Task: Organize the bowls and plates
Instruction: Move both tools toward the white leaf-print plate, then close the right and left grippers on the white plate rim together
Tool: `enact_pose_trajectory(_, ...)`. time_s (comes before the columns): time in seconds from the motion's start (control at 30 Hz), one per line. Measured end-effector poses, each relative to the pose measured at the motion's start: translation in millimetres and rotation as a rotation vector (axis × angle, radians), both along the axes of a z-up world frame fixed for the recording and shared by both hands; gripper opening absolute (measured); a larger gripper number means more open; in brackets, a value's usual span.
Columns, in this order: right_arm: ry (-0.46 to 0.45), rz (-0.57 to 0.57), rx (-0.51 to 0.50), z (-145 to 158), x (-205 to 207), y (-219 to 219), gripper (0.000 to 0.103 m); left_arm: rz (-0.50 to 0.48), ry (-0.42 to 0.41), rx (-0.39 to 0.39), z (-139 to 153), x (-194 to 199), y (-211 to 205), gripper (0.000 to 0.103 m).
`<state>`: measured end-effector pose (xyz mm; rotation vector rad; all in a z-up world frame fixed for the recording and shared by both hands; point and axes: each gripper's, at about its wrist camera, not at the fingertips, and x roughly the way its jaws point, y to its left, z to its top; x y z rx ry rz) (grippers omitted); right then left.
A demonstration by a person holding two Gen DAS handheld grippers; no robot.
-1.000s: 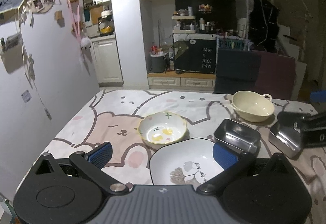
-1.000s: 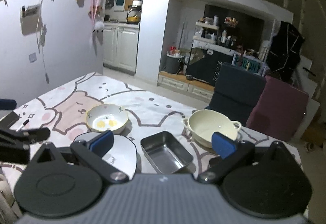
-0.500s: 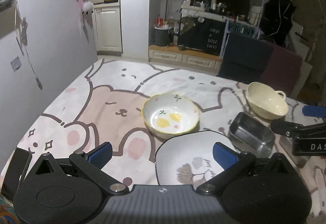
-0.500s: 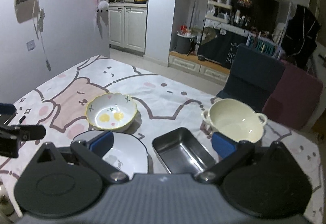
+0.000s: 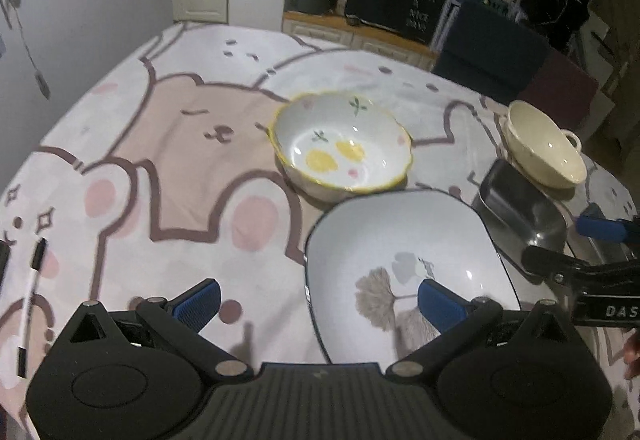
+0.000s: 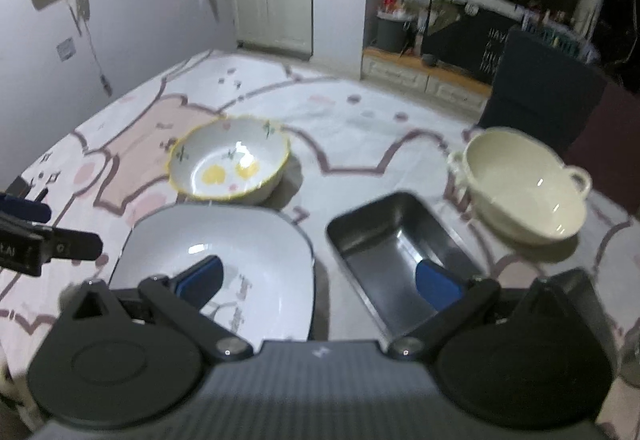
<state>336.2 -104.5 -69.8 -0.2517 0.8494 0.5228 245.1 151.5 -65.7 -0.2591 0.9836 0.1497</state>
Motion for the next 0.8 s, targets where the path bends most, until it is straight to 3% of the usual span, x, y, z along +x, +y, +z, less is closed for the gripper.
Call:
enact_pose_trajectory(0.13,0.059,0.033,0.019,-11,6,0,0.103,-0.075,0.013,-0.133,-16,1,2,0.103)
enact_pose_trajectory(0.27,0.128,0.059,0.083,-20,10,-7,0.103,-0.088,0.065,-0.164,-26,2,-4,0.103)
enact_pose_trajectory(0.4,0.123,0.049,0.095,-25,9,-10,0.103,-0.057,0.088,-0.199,-31,2,1,0.103)
enact_pose_trajectory(0.53,0.217,-0.014,0.154,-35,21,-15,0.102,-0.001,0.098,-0.290,-35,2,19,0.103)
enact_pose_trajectory(0.6,0.255,-0.035,0.190,-40,26,-17,0.091,0.025,0.102,-0.318,-36,1,26,0.103)
enact_pose_trajectory(0.67,0.274,-0.049,0.196,-47,31,-15,0.071,0.040,0.103,-0.318,-36,2,29,0.101)
enact_pose_trajectory(0.7,0.282,-0.056,0.194,-48,32,-16,0.068,0.045,0.104,-0.322,-37,2,32,0.099)
enact_pose_trajectory(0.8,0.325,-0.069,0.216,-58,39,-16,0.044,0.064,0.118,-0.345,-42,3,38,0.085)
